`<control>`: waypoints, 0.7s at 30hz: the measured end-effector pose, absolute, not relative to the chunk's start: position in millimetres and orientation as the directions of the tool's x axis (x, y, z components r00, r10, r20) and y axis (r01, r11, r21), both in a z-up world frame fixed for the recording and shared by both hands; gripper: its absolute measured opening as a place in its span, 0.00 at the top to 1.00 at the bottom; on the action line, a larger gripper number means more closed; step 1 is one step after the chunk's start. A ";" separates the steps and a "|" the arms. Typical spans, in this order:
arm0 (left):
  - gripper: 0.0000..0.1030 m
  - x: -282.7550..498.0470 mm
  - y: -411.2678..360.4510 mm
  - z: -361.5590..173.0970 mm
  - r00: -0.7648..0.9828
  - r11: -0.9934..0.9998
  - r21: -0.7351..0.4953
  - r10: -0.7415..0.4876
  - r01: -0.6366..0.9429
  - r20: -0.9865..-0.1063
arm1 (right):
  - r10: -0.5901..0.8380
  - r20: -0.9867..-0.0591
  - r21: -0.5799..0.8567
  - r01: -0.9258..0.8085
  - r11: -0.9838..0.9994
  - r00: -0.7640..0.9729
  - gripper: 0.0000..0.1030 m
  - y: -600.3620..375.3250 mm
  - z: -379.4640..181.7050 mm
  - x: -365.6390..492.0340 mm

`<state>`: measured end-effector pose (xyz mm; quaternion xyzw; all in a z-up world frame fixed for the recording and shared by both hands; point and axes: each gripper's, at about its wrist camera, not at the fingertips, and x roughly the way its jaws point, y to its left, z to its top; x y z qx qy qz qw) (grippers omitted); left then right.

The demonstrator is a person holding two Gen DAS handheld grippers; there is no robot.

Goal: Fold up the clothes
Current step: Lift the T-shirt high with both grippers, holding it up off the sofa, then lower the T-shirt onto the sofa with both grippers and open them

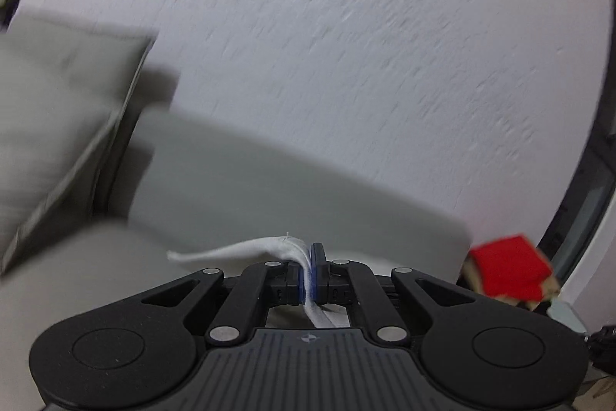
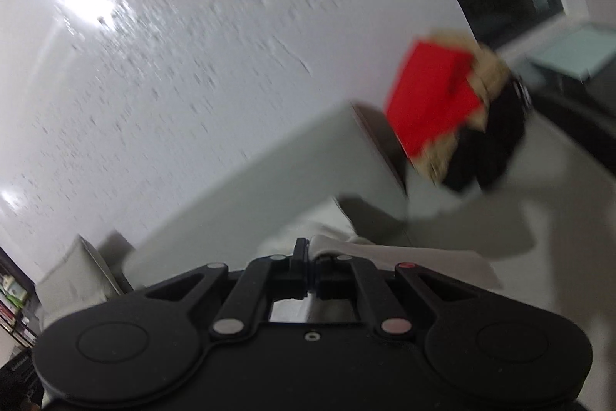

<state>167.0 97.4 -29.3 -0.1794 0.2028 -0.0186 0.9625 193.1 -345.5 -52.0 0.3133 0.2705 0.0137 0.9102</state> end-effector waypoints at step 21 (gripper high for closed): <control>0.98 95.0 124.6 -95.9 0.781 0.954 -0.201 0.050 -0.221 -0.623 | 0.136 -0.739 0.359 0.215 0.908 0.659 0.97 -305.7 -164.4 147.9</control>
